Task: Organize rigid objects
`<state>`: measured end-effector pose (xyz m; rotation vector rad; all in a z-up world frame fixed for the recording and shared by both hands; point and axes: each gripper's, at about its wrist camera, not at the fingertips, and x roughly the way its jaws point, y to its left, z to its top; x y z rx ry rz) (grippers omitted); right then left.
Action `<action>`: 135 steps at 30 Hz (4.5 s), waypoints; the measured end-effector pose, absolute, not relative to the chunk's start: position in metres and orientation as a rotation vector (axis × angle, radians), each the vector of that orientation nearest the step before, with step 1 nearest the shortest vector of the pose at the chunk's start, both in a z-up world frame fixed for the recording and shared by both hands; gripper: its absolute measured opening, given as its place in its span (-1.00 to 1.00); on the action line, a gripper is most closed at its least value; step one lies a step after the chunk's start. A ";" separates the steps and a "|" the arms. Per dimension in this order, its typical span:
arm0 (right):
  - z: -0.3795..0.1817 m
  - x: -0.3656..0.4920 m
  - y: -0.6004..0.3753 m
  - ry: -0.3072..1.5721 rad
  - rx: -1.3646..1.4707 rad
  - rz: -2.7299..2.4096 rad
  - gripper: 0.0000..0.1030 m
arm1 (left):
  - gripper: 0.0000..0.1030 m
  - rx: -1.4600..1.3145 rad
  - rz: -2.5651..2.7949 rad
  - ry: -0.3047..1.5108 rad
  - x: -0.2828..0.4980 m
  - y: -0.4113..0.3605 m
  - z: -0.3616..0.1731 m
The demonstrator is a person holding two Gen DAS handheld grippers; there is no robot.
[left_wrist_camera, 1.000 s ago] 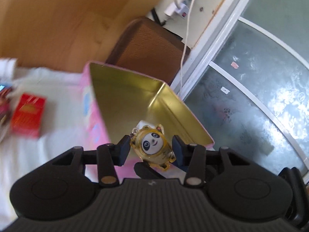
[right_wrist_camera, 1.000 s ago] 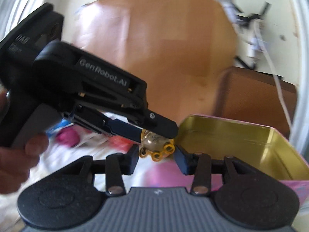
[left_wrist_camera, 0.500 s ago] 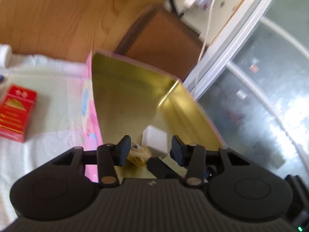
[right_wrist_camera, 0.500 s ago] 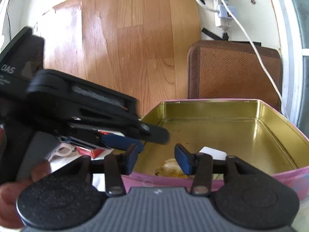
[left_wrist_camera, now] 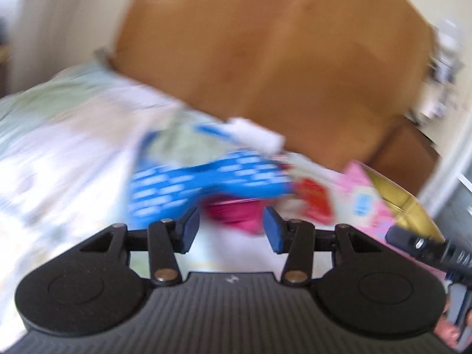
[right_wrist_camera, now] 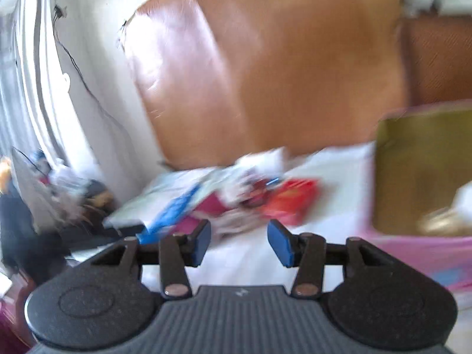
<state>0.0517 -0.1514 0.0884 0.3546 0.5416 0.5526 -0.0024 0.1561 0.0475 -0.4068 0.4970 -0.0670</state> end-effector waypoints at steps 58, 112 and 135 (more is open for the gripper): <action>0.043 -0.053 -0.156 0.536 -0.117 0.412 0.00 | 0.19 0.146 -0.474 0.587 -0.010 0.027 0.033; 0.092 -0.067 -0.268 0.207 0.083 0.044 0.15 | 0.25 0.134 -0.452 0.527 0.031 -0.116 0.091; 0.073 -0.035 -0.130 0.375 -0.087 0.336 0.15 | 0.26 -0.050 -0.038 0.617 0.032 0.069 0.034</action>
